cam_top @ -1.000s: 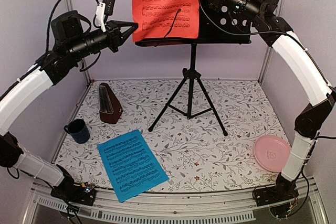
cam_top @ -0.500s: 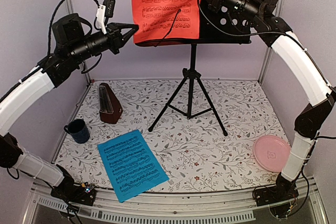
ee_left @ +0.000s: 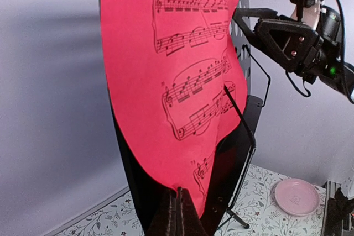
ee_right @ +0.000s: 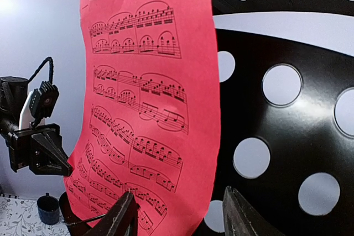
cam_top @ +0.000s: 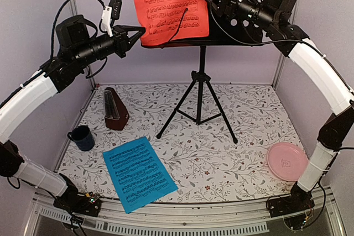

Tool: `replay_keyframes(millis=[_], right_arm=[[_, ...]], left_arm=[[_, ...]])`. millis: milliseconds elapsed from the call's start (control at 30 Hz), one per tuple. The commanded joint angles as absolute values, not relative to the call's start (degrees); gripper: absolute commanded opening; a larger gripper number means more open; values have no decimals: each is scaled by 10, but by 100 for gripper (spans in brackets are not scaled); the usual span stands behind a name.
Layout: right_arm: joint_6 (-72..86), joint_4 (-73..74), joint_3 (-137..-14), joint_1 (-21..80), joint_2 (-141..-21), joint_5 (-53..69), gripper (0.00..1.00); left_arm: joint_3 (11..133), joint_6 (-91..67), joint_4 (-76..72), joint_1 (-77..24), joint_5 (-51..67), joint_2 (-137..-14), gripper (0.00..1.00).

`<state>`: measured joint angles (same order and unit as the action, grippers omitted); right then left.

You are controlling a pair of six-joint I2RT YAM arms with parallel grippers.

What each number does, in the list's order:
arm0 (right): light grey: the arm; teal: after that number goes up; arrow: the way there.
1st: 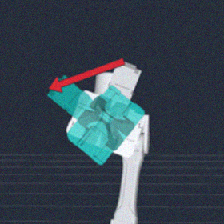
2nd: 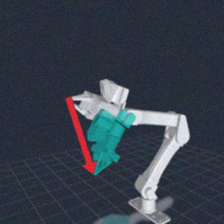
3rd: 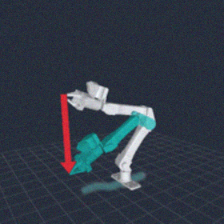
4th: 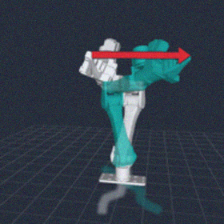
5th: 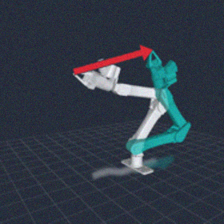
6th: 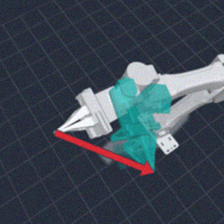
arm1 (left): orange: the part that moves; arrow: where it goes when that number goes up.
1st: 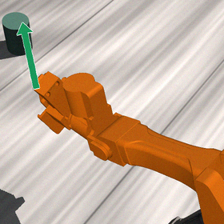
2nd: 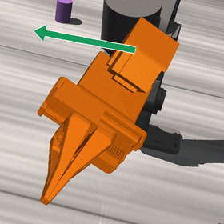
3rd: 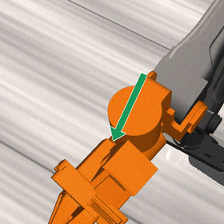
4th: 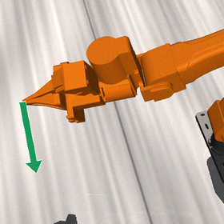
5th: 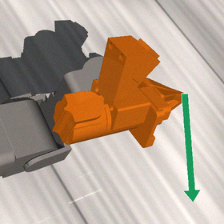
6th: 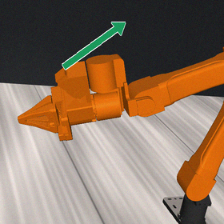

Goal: Set up the instrument practice props

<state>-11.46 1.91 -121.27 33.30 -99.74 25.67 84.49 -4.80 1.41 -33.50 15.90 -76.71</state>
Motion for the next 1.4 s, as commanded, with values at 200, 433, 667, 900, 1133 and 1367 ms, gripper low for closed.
replay_keyframes(millis=[200, 433, 667, 900, 1133, 1367], right_arm=[[-39, 17, -1114, 330, -931, 201, 50], [34, 22, -1059, 330, -910, 188, 50], [48, 30, -1047, 330, -916, 215, 44], [55, 35, -1038, 330, -919, 229, 35], [69, 36, -1020, 330, -918, 252, 33], [72, 36, -1004, 330, -916, 255, 21]], left_arm=[[853, -48, 11, -331, 164, -768, 0], [855, -47, 11, -331, 165, -769, 0], [859, -46, 8, -331, 164, -771, 0], [860, -44, 8, -331, 165, -771, 0], [861, -45, 5, -331, 166, -773, 0], [862, -45, 3, -331, 166, -774, 0]])
